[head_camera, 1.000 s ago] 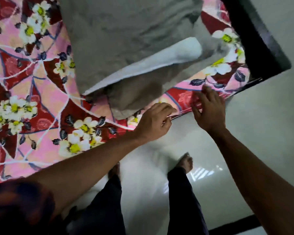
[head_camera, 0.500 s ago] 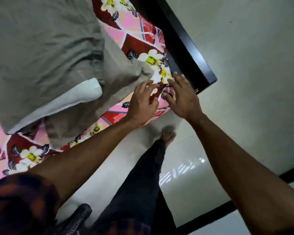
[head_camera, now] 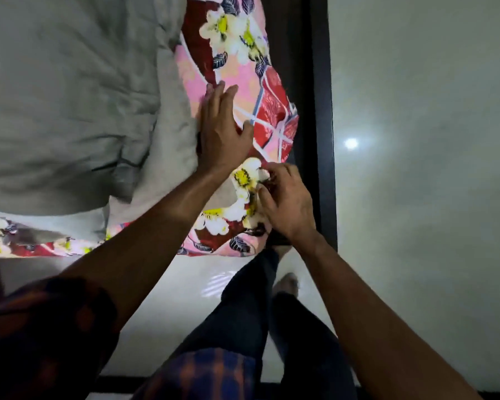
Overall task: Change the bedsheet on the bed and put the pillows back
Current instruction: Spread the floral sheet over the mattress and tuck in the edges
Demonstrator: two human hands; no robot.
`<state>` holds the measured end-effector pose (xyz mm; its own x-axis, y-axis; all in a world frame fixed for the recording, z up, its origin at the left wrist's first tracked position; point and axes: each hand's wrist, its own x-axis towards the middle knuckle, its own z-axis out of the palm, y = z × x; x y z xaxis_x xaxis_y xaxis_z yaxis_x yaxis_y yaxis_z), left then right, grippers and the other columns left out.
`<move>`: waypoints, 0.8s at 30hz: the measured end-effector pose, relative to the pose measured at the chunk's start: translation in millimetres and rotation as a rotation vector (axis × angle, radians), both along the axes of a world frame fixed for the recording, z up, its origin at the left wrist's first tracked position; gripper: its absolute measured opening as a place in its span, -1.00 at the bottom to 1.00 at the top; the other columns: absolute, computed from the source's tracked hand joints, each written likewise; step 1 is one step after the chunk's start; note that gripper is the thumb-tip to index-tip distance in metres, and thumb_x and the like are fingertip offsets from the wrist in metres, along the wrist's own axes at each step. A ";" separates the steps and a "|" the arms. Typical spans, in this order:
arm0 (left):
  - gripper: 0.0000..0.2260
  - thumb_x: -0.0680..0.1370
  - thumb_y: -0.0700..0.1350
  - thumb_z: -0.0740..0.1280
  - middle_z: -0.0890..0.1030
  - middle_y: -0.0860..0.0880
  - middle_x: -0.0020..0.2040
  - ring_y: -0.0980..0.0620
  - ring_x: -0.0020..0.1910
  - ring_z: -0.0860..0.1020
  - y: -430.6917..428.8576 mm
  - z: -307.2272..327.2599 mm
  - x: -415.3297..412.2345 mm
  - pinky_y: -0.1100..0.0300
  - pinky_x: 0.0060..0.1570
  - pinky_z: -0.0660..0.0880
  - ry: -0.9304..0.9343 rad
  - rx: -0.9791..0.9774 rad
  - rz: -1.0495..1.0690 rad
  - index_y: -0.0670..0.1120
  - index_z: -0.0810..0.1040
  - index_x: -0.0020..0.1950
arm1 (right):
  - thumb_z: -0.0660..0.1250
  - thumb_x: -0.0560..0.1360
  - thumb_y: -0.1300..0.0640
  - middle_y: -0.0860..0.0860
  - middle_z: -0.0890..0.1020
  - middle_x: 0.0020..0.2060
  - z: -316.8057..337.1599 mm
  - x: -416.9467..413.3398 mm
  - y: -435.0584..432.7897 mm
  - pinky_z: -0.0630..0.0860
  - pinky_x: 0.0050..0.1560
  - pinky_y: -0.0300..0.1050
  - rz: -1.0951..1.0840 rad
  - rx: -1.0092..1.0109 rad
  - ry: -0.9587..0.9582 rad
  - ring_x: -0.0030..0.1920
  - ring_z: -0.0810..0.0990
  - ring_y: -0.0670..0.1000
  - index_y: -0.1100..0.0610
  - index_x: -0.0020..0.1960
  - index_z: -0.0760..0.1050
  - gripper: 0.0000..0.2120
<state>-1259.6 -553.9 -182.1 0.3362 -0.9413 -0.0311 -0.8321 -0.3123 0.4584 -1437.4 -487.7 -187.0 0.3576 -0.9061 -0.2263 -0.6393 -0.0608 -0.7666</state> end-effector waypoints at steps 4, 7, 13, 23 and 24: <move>-0.27 0.45 0.11 0.34 0.25 -0.19 0.57 -0.23 0.57 0.15 -23.7 -13.5 15.9 -0.13 0.52 0.11 -0.075 0.137 0.120 -0.11 0.27 0.57 | 0.31 0.55 0.18 0.16 0.53 0.15 -12.5 15.4 -62.2 0.53 0.08 0.02 0.099 -0.002 0.030 0.09 0.54 0.16 0.22 0.27 0.47 -0.69; -0.37 0.46 0.00 0.38 0.33 -0.25 0.52 -0.27 0.52 0.26 -22.5 -17.3 3.8 -0.15 0.48 0.21 -0.064 0.069 0.058 -0.18 0.39 0.50 | 0.23 0.50 0.12 0.17 0.58 0.05 -32.9 10.5 -116.3 0.51 0.06 0.08 0.193 -0.070 0.165 0.04 0.54 0.22 0.20 0.12 0.55 -0.73; -0.62 0.48 -0.15 0.34 0.54 -0.19 0.26 -0.18 0.21 0.49 16.8 -20.1 -86.4 -0.05 0.25 0.43 0.037 0.035 0.002 -0.18 0.56 0.29 | 0.19 0.42 0.00 0.10 0.66 0.03 -73.6 -10.9 -233.9 0.33 0.37 0.14 0.884 -0.335 0.390 0.08 0.58 0.22 0.11 0.06 0.63 -0.65; -0.52 0.59 0.05 0.15 0.51 -0.16 0.40 -0.15 0.38 0.47 -51.7 -99.4 -173.6 -0.01 0.40 0.39 0.304 0.422 0.977 -0.12 0.43 0.46 | 0.21 0.54 -0.18 -0.02 0.31 0.53 -99.6 43.4 -304.2 0.24 0.40 0.21 1.578 -0.256 0.557 0.52 0.21 0.12 0.00 0.55 0.26 -0.38; -0.57 0.61 0.03 0.21 0.54 -0.20 0.35 -0.20 0.33 0.51 -61.2 -103.6 -168.7 -0.04 0.34 0.44 0.273 0.426 1.032 -0.12 0.48 0.42 | 0.20 0.56 -0.19 -0.02 0.28 0.54 -104.7 50.8 -307.7 0.20 0.44 0.22 1.593 -0.243 0.559 0.53 0.17 0.12 -0.01 0.56 0.22 -0.38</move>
<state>-1428.3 -615.2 -285.8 0.8741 -0.1172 -0.4714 0.0212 -0.9603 0.2782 -1386.5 -795.4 -291.7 0.8074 0.2129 -0.5503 -0.0025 -0.9314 -0.3640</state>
